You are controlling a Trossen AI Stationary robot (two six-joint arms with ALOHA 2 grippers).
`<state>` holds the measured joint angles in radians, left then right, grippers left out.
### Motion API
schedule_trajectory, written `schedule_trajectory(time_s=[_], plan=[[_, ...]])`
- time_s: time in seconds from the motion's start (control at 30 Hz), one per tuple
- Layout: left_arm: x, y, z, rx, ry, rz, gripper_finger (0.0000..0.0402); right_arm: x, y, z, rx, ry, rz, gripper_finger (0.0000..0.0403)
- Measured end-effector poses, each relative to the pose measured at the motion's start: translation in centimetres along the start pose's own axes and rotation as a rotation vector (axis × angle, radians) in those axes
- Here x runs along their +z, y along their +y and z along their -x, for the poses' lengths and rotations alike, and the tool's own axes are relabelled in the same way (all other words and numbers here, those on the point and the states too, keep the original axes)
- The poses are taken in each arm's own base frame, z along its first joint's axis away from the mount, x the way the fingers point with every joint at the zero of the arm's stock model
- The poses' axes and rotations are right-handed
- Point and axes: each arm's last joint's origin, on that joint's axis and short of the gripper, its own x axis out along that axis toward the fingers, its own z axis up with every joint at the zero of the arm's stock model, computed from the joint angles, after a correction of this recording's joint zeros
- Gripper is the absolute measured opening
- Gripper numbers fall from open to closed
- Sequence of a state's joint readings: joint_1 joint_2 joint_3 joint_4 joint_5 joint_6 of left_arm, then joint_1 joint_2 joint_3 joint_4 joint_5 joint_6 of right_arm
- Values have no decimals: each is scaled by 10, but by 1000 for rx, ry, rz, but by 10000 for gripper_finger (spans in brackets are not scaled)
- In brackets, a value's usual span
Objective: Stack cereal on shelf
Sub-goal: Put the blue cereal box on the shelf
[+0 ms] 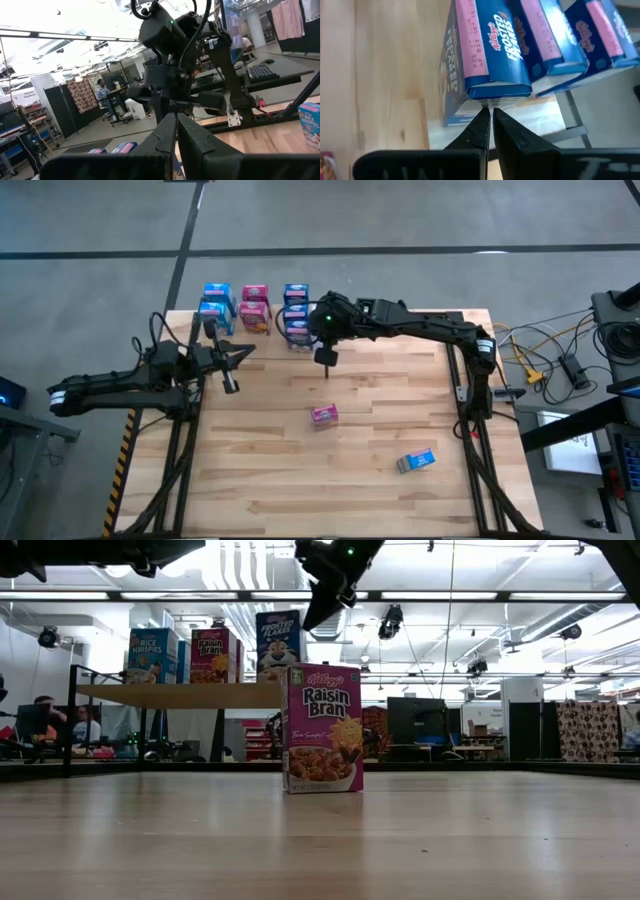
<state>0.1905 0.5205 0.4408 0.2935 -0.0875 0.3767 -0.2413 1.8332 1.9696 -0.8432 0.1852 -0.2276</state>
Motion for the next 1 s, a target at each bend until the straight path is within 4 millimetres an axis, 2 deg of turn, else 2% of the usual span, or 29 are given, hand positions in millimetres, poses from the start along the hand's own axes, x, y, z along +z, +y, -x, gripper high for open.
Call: schedule_trajectory(time_s=[0.5, 0.9, 1.0], plan=[[0, 0, 0, 0, 0, 0, 0, -6, 4, -16, -6, -29, 30, 12], [0, 0, 0, 0, -1, 0, 0, -4, 4, -16, -11, -50, 36, 12], [0, 0, 0, 0, -1, 0, 0, -5, 6, -9, 0, -25, 13, 12]])
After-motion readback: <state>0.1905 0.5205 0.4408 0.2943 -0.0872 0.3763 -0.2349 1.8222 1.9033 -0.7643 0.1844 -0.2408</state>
